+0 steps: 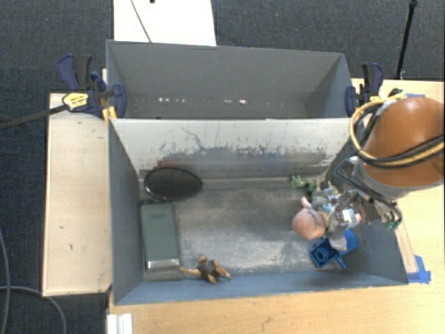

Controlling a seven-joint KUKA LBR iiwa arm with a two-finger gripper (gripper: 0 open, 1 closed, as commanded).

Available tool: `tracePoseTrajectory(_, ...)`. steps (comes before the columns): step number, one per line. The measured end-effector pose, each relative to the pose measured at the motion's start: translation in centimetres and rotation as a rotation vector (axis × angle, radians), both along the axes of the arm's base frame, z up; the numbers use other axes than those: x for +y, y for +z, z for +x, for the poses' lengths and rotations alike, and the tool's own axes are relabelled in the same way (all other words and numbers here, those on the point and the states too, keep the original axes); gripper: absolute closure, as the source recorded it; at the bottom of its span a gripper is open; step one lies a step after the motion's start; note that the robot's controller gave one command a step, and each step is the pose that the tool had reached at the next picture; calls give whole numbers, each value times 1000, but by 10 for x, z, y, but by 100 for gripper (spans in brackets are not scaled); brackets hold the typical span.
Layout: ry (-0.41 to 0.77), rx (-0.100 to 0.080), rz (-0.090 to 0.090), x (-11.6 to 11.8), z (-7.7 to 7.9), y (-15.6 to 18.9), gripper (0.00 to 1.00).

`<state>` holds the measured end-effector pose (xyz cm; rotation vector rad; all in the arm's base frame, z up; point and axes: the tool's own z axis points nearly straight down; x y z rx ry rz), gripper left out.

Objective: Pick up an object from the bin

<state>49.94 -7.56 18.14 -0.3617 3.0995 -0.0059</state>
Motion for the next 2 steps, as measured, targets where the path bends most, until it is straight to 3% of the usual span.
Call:
tracePoseTrajectory(1,8,37,5,-3,-10,-4,100)
tracePoseTrajectory(2,52,6,-2,-13,10,-15,100)
